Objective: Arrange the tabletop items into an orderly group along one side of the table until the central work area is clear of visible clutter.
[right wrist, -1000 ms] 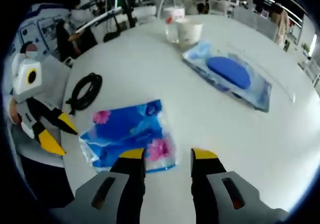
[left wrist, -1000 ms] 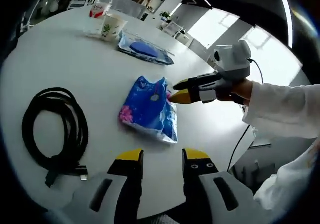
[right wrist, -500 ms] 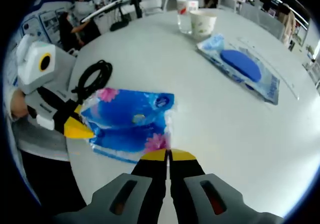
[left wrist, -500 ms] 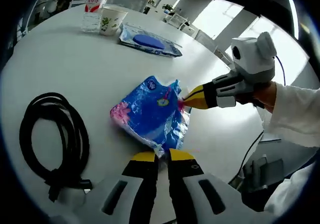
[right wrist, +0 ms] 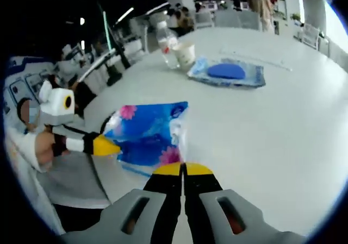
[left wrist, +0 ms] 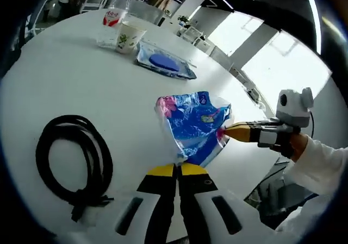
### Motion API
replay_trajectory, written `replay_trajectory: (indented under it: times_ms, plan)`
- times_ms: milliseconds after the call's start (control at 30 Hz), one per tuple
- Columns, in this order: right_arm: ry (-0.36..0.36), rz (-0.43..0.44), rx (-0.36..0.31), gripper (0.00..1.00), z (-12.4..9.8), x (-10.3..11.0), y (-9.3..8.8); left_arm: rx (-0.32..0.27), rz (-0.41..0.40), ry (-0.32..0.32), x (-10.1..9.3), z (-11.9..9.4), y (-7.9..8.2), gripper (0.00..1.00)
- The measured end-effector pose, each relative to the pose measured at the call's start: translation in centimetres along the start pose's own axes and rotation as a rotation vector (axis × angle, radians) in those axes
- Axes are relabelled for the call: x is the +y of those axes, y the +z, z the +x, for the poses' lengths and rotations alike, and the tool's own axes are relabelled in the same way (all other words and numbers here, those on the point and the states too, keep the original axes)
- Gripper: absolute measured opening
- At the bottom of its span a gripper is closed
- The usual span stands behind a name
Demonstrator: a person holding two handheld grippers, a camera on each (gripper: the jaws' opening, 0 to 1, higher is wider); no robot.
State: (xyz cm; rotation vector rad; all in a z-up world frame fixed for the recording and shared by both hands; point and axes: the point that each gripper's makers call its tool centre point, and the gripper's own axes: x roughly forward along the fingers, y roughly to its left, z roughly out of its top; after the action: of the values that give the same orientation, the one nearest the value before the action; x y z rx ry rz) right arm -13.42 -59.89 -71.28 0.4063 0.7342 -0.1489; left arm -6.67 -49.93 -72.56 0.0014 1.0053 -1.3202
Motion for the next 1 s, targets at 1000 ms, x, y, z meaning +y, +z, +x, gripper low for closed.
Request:
replay_trajectory:
  times_ms: [1000]
  plan:
    - [-0.001, 0.222, -0.206, 0.0, -9.0, -8.4, 3.7, -0.018, 0.13, -0.074, -10.4, 5.1, 7.2, 0.0]
